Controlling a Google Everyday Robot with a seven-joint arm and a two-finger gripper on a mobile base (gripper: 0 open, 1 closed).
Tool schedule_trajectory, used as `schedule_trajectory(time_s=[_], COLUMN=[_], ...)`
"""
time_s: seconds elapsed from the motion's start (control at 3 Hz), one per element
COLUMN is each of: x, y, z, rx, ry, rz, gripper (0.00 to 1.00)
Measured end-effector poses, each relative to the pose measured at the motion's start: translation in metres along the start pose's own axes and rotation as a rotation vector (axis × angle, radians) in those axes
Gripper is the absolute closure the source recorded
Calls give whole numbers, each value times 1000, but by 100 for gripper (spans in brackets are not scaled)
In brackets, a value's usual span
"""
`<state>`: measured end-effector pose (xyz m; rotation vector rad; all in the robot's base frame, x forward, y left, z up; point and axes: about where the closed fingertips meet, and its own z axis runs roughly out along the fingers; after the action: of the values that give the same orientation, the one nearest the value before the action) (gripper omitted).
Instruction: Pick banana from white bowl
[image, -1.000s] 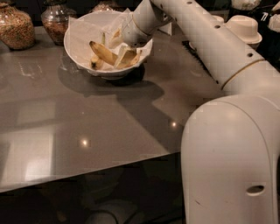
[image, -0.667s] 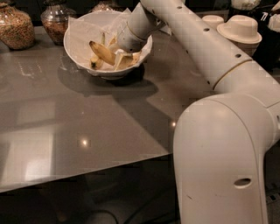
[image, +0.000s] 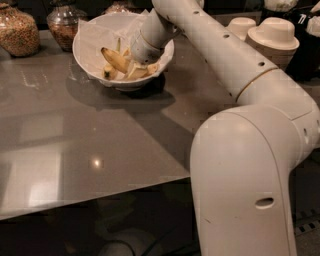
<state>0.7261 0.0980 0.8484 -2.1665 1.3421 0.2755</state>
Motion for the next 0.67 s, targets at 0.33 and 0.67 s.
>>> schedule_trajectory(time_s=[0.33,0.67], x=[-2,-9], y=[-7,-13], z=[-16,-48], rx=[7,22], ry=[35,77], rz=[-43,-110], gripper=[97,100])
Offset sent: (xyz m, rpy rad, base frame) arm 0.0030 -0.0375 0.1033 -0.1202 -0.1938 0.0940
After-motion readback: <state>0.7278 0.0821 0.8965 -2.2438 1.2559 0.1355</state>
